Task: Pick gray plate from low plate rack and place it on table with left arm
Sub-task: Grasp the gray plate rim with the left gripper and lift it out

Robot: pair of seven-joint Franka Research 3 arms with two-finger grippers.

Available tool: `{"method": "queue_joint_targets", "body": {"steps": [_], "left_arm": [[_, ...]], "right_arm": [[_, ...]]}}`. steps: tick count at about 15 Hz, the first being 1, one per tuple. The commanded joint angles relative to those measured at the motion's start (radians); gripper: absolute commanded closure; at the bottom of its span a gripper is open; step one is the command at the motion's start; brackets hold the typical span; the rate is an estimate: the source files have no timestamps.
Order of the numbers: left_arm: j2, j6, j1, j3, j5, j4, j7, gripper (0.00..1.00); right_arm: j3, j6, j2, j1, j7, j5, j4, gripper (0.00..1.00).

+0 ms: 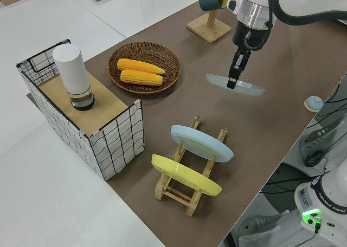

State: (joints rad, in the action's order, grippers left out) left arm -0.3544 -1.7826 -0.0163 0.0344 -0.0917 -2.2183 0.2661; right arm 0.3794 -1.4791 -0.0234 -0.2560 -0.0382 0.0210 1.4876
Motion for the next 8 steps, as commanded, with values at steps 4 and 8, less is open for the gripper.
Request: {"method": "queue_joint_targets", "body": {"steps": [4,8], "left_arm": [[0.047,-0.038,0.007,0.012,0.196,-0.006,-0.06,1.0],[0.109,-0.05,0.01,0.012,0.231,-0.006,-0.108,1.0]], "right_arm": [[0.024,0.017,0.002,-0.026,-0.014,0.002,-0.01,0.017],[0.024,0.017,0.002,-0.026,-0.014,0.002,-0.01,0.017]]}}
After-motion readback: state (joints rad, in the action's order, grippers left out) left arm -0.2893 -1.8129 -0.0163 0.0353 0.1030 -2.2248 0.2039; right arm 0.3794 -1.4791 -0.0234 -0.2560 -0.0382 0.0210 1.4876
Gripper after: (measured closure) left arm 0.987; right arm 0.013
